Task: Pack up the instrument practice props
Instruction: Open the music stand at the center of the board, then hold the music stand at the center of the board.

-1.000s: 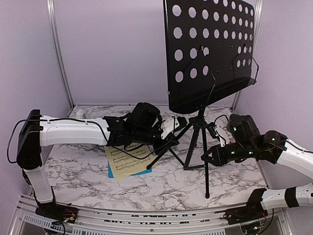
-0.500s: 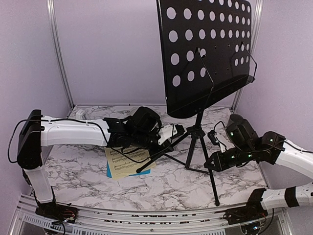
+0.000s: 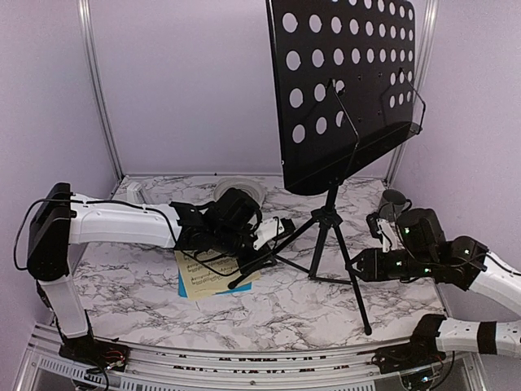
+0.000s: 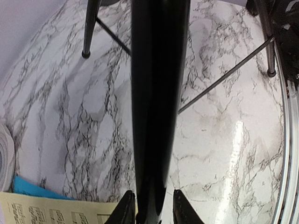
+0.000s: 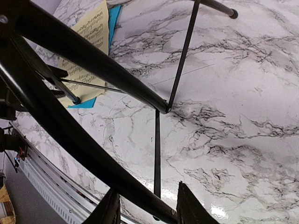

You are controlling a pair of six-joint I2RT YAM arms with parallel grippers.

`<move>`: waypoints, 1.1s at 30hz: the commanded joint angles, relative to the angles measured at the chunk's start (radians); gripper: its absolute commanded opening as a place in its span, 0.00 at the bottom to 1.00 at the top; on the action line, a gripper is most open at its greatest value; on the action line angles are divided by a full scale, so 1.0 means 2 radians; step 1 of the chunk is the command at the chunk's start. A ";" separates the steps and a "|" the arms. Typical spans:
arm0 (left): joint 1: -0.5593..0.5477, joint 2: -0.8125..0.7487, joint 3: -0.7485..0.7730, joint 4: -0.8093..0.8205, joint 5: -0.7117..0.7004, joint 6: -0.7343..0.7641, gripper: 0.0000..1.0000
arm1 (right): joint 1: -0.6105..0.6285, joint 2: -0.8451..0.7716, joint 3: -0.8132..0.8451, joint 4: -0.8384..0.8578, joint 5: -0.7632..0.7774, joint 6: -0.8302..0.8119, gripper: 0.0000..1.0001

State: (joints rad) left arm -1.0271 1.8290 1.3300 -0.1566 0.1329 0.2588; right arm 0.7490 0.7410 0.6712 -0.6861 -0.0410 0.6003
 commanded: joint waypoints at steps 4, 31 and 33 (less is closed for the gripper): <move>0.005 -0.010 -0.017 0.004 0.018 -0.031 0.41 | -0.007 -0.033 0.005 0.059 0.011 -0.026 0.51; -0.078 -0.097 -0.077 0.192 -0.082 -0.122 0.52 | -0.094 -0.021 0.044 0.313 -0.126 -0.156 0.67; -0.090 -0.092 -0.079 0.218 -0.101 -0.133 0.53 | -0.095 0.000 0.041 0.351 -0.134 -0.165 0.71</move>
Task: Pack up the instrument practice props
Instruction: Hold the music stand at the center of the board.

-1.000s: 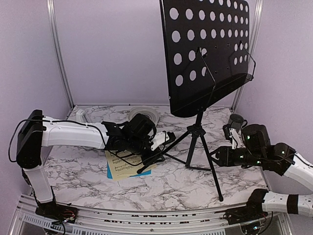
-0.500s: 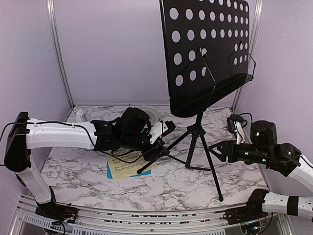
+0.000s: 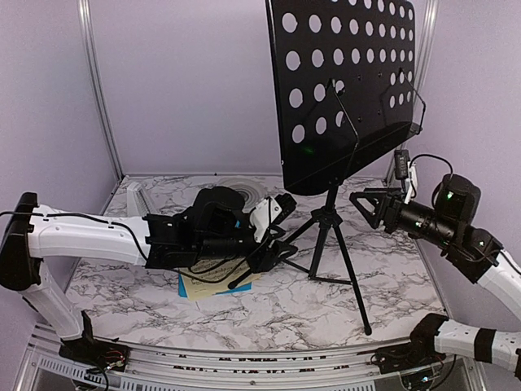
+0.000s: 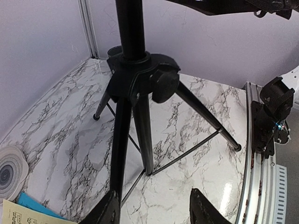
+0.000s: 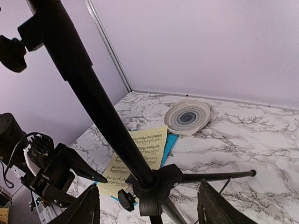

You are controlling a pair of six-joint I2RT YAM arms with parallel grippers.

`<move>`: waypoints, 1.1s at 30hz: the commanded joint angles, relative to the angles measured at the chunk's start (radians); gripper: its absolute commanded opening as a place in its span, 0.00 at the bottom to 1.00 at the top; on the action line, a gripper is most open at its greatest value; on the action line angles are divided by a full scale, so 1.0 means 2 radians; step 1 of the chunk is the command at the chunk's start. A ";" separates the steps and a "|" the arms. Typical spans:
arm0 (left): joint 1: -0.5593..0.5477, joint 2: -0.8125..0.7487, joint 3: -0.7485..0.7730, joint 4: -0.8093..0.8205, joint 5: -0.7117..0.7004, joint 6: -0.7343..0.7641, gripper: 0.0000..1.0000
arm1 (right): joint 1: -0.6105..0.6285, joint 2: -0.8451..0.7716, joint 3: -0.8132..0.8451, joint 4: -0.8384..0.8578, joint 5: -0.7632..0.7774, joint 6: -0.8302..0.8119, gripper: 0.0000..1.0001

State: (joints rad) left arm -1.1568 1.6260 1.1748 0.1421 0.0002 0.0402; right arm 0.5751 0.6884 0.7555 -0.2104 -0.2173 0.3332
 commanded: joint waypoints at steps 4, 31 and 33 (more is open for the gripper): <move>-0.041 0.015 -0.008 0.115 -0.052 -0.062 0.56 | -0.012 0.068 -0.006 0.188 -0.080 -0.055 0.73; -0.060 0.088 -0.028 0.299 -0.082 -0.376 0.67 | -0.022 0.154 -0.071 0.451 -0.147 -0.079 0.22; -0.060 0.093 -0.026 0.303 -0.084 -0.420 0.67 | -0.022 0.159 -0.067 0.452 -0.152 -0.083 0.17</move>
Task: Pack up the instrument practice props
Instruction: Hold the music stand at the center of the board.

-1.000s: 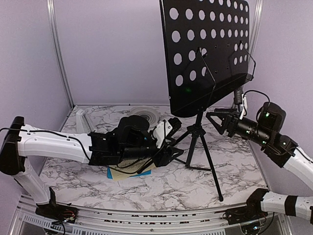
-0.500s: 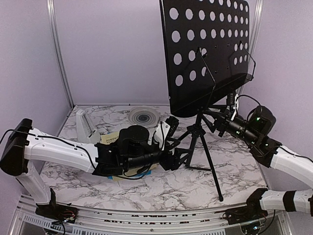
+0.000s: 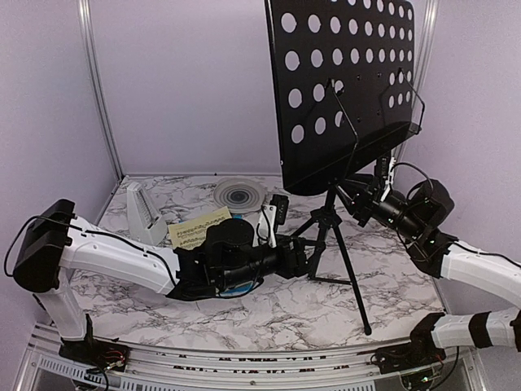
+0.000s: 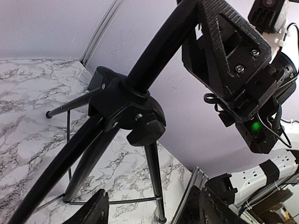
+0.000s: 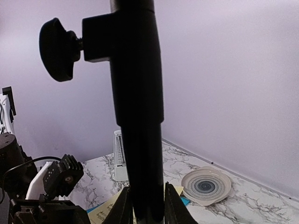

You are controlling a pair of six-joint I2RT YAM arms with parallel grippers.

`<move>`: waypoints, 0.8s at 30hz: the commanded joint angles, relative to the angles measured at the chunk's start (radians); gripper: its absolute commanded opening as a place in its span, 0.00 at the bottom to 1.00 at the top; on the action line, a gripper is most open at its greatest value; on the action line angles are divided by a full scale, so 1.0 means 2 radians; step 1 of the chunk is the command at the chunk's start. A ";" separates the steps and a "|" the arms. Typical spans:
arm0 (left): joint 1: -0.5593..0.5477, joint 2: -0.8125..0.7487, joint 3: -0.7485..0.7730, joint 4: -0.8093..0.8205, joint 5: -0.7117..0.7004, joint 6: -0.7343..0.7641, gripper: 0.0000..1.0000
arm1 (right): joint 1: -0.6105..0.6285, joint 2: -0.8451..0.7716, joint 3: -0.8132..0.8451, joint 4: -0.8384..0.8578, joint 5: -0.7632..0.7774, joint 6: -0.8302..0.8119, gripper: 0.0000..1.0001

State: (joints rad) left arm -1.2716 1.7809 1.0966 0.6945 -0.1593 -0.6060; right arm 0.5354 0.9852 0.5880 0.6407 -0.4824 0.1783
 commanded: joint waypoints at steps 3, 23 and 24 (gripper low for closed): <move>-0.002 0.024 0.003 0.054 -0.012 -0.176 0.66 | 0.000 0.009 0.014 0.028 -0.017 -0.012 0.09; -0.009 -0.004 0.040 -0.019 -0.094 -0.237 0.66 | 0.079 -0.012 0.015 -0.003 0.140 -0.065 0.00; -0.009 -0.003 0.044 -0.024 -0.094 -0.239 0.63 | 0.079 -0.011 0.015 -0.001 0.140 -0.065 0.00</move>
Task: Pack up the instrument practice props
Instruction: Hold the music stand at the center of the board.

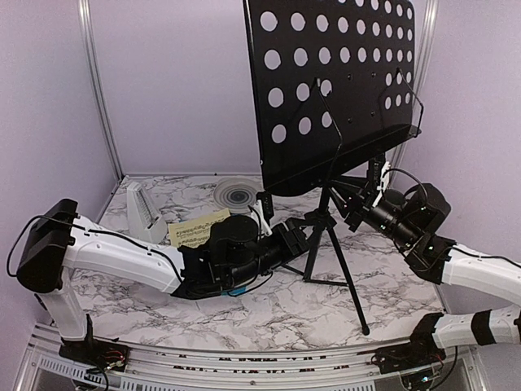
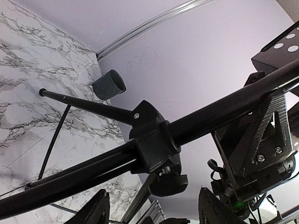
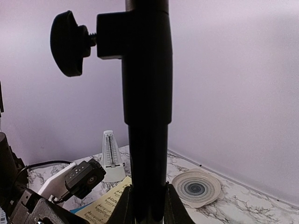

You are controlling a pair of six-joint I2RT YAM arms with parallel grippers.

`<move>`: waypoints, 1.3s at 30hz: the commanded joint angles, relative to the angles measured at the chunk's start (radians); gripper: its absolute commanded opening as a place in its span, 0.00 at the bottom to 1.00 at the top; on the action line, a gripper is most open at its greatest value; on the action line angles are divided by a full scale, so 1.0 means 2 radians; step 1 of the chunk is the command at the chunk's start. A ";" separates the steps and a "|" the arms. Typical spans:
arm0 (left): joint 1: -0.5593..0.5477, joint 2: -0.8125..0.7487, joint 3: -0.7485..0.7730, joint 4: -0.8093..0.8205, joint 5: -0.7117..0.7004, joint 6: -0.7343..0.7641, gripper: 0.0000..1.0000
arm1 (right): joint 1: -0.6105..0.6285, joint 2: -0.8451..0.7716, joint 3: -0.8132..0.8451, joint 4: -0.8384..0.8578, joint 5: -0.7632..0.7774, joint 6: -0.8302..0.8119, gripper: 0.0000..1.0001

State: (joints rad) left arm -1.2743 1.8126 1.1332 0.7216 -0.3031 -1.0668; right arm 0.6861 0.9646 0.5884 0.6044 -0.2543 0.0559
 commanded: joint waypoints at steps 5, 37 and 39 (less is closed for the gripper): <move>-0.009 -0.020 0.049 -0.086 -0.025 -0.009 0.54 | 0.005 0.003 0.019 0.015 0.026 -0.003 0.00; 0.007 0.006 0.086 -0.119 0.007 -0.059 0.22 | 0.004 0.004 0.021 0.013 0.011 0.004 0.00; 0.010 0.006 0.076 -0.107 0.009 -0.073 0.19 | 0.004 0.003 0.021 0.012 0.011 0.005 0.00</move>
State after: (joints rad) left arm -1.2667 1.8099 1.2915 0.4473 -0.3134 -1.1664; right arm 0.6910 0.9794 0.5915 0.6167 -0.2398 0.0555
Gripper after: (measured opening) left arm 0.221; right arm 0.160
